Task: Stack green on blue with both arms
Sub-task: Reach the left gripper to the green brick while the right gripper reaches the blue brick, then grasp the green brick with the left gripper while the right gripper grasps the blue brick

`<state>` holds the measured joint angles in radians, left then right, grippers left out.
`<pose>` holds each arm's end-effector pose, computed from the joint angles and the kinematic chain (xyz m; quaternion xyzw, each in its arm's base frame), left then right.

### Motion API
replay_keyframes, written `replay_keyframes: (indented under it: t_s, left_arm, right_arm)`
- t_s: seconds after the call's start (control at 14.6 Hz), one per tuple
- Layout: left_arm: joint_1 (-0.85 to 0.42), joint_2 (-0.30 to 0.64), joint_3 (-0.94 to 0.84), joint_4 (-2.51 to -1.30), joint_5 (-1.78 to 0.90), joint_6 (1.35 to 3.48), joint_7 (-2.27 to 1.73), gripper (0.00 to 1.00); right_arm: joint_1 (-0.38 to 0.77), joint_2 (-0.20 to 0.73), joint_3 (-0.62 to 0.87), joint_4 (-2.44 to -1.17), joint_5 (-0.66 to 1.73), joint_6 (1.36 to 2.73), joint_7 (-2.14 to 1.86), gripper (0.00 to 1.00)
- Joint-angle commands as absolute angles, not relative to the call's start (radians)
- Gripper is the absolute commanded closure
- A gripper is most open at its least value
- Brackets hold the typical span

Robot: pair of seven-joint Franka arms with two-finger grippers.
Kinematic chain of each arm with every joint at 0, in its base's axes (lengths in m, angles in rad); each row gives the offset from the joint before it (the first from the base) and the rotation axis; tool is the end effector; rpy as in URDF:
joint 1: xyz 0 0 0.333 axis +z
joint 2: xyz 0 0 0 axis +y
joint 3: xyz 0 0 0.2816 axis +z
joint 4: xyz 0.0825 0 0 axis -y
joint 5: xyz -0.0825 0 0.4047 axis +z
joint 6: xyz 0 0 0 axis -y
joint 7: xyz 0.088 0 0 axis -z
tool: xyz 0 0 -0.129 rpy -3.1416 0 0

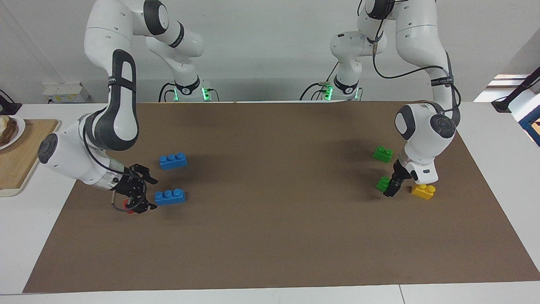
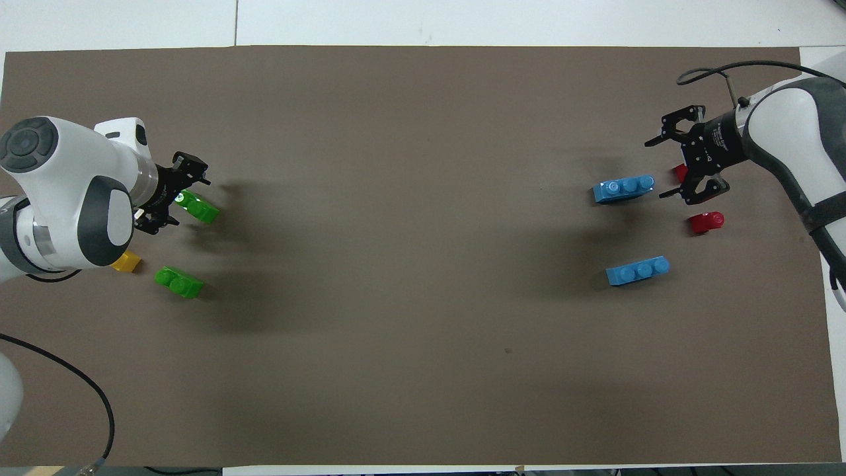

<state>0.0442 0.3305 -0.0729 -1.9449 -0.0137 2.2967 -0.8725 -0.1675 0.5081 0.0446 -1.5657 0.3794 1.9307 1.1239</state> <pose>0.6217 -0.0180 0.2468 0.9094 0.4154 0.0025 0.0201 0.6741 -0.0525 0.2825 -0.7464 0.6362 0.1491 0.1260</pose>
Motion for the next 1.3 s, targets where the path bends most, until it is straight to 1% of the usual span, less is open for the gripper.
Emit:
replay_keyframes:
  t_s: [0.0,0.14,0.21,0.27,0.48,0.55,0.62,0.69,1.1,1.24]
  left_arm:
    - [0.051,0.331,-0.074,-1.979,-0.018,2.345,-0.885,0.01]
    - [0.052,0.331,-0.074,-1.994,-0.020,2.368,-0.893,0.04]
    - [0.052,0.333,-0.074,-1.996,-0.021,2.370,-0.893,0.08]
    - [0.052,0.331,-0.074,-1.999,-0.021,2.370,-0.893,0.15]
    - [0.052,0.333,-0.074,-1.996,-0.021,2.370,-0.891,0.43]
    - [0.054,0.333,-0.074,-1.991,-0.021,2.370,-0.888,0.75]
    - [0.052,0.333,-0.074,-1.988,-0.020,2.370,-0.885,0.92]
    - [0.052,0.334,-0.074,-1.985,-0.020,2.370,-0.881,1.00]
    - [0.032,0.336,-0.074,-1.921,-0.018,2.323,-0.896,1.00]
    - [0.006,0.336,-0.074,-1.849,-0.018,2.246,-0.978,1.00]
  right_arm:
    - [-0.166,0.540,0.049,-1.543,0.403,1.966,1.085,0.00]
    - [-0.152,0.543,0.049,-1.546,0.405,1.983,1.078,0.00]
    - [-0.146,0.545,0.049,-1.552,0.406,1.988,1.075,0.00]
    - [-0.146,0.545,0.049,-1.561,0.407,2.008,1.075,0.00]
    - [-0.143,0.534,0.049,-1.621,0.407,2.057,1.042,0.00]
    - [-0.143,0.532,0.049,-1.623,0.407,2.056,1.042,0.00]
    - [-0.146,0.532,0.049,-1.621,0.407,2.046,1.042,0.00]
    - [-0.152,0.531,0.049,-1.621,0.407,2.042,1.040,0.00]
    - [-0.158,0.528,0.049,-1.624,0.407,2.029,1.029,0.00]
    - [-0.161,0.520,0.049,-1.653,0.408,2.042,1.025,0.00]
